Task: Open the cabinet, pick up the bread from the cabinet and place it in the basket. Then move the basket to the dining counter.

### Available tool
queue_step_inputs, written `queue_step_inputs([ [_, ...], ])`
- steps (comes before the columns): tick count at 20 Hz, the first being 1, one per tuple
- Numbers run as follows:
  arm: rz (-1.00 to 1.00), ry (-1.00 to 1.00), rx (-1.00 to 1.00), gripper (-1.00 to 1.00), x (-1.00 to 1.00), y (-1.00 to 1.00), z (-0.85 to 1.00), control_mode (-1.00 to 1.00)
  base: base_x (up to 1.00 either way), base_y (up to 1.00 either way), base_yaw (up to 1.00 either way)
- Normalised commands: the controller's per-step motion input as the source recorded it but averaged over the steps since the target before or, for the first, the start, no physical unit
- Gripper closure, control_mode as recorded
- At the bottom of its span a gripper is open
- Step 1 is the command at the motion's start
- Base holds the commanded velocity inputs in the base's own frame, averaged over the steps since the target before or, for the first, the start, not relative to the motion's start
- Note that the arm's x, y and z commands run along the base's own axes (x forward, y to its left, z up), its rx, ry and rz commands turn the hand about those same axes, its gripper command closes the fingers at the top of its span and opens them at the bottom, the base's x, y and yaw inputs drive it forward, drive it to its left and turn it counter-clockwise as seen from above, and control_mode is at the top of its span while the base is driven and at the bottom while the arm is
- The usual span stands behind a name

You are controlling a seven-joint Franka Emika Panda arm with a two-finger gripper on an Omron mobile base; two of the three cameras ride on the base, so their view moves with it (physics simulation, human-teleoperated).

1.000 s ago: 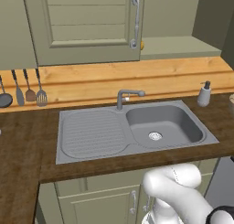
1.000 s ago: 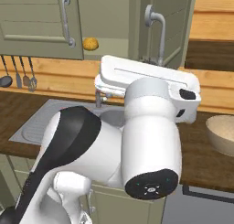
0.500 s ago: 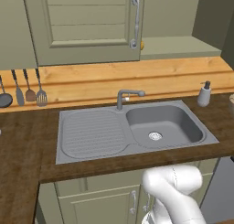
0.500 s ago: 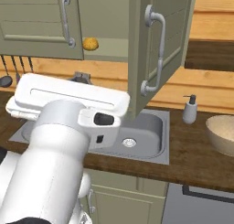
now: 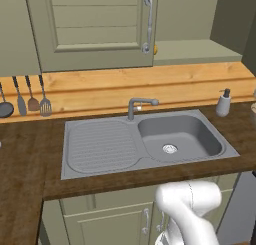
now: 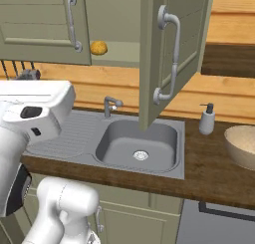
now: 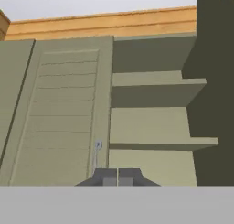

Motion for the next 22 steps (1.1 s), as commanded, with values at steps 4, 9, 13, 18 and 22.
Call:
queue_step_inputs([
  [4,-0.07,0.00,-0.04,1.00,0.95,1.00,-0.07,-1.00,0.00,0.00,0.00],
  [9,-0.11,0.03,0.02,-1.00,0.93,0.95,-0.23,-1.00,0.00,0.00,0.00],
  [13,-0.05,0.00,0.15,-1.00,0.66,0.40,-0.29,-1.00,0.00,0.00,0.00],
  [18,-0.01,-0.07,0.08,-1.00,0.56,0.04,-0.06,-1.00,0.00,0.00,0.00],
  [22,-0.01,0.05,-0.08,-1.00,0.60,0.08,0.09,-1.00,0.00,0.00,0.00],
])
